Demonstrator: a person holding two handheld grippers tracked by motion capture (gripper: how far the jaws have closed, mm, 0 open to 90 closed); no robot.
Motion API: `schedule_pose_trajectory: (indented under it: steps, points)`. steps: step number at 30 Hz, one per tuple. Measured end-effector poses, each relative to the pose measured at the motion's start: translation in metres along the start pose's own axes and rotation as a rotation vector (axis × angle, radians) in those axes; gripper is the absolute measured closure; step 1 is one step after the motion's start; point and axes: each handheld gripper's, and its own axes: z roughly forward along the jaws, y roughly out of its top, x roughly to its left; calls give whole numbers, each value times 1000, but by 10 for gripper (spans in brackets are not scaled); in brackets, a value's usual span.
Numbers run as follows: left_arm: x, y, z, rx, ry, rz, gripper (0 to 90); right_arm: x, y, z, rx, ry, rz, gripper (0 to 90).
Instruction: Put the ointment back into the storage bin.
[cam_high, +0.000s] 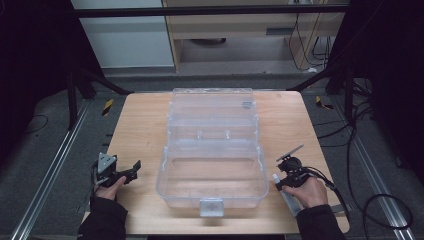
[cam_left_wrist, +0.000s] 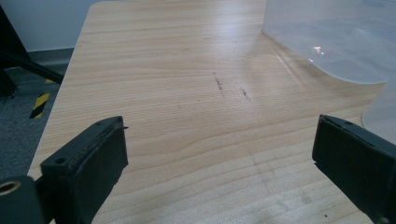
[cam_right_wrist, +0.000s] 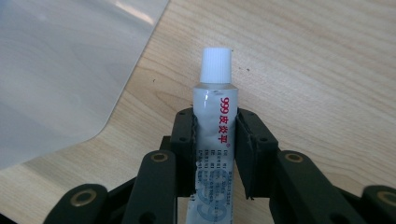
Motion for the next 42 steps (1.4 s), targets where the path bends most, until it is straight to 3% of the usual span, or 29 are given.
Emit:
schedule_pose_trajectory:
  steps: [7, 12, 18, 26, 42]
  points:
    - [0, 0, 0, 2, -1, 1, 27, -2, 4, -22, -96, 10, -12, 699]
    - [0, 0, 0, 3, -3, 2, 27, -3, 8, -38, -199, 6, -36, 699]
    - [-1, 0, 0, 3, -5, 4, 27, -2, 11, -56, -262, 15, -34, 699]
    - [-1, 0, 0, 4, -5, 5, 27, 0, 17, -78, -337, 18, -88, 699]
    - [-1, 0, 0, 5, -6, 4, 27, 12, 37, -112, -395, 32, -212, 699]
